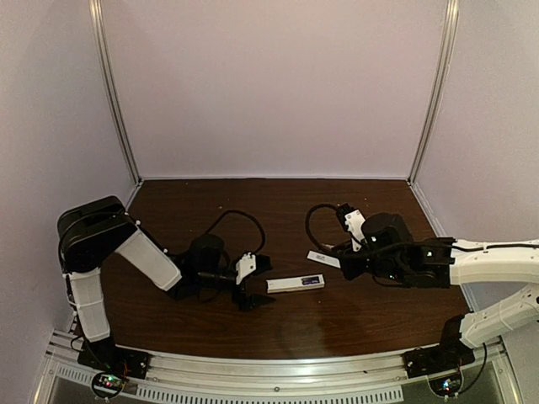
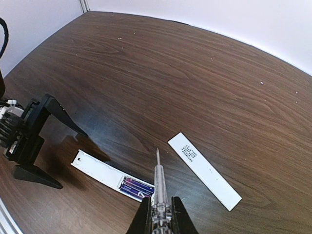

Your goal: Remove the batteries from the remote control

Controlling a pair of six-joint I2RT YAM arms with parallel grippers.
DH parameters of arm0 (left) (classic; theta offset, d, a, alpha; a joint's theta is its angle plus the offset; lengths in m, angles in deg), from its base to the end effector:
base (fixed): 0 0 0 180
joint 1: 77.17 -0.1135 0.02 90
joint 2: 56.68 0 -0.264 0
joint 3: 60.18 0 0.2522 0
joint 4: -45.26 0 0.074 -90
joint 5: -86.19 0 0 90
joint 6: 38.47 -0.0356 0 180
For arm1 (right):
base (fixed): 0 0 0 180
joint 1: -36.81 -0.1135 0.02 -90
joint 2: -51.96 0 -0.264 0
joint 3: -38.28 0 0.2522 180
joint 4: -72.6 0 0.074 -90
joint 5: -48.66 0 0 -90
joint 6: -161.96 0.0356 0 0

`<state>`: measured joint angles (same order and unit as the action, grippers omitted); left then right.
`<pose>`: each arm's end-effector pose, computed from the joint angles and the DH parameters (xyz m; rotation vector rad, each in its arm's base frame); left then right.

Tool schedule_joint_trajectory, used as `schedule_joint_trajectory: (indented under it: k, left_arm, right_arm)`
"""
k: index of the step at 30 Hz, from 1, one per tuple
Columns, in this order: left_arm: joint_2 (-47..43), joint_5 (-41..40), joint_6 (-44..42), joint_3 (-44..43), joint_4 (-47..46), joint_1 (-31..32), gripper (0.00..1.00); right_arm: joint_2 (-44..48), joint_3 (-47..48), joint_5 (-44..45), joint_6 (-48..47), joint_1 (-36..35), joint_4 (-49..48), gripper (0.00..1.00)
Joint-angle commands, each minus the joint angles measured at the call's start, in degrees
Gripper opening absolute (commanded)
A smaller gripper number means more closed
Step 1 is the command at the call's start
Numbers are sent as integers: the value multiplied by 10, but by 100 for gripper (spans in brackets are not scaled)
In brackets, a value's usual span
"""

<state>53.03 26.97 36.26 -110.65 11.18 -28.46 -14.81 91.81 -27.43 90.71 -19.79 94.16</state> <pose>0.2058 -0.2620 0.1008 1.3765 1.5338 -0.9061 0.1450 0.2044 0.2364 -0.5796 2.1220 0.4895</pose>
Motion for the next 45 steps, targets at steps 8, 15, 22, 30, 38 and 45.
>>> schedule_joint_trajectory:
  k: [8,15,22,30,38,45]
  left_arm:
    - [70,8,36,-75,26,-8,88]
    - [89,23,35,-104,50,-8,83]
    - [114,53,50,-135,60,-8,80]
    - [132,87,58,-157,63,-8,73]
    - [158,96,64,-189,86,-4,67]
    - [175,90,62,-209,103,1,48]
  right_arm:
    - [-17,5,-22,-5,17,-6,0]
    - [-16,2,-29,0,18,-13,0]
    - [-20,7,-33,-1,18,-17,0]
    - [-16,-1,-38,6,18,-21,0]
    - [-13,-7,-40,9,18,-21,0]
    - [-15,-7,-37,7,18,-21,0]
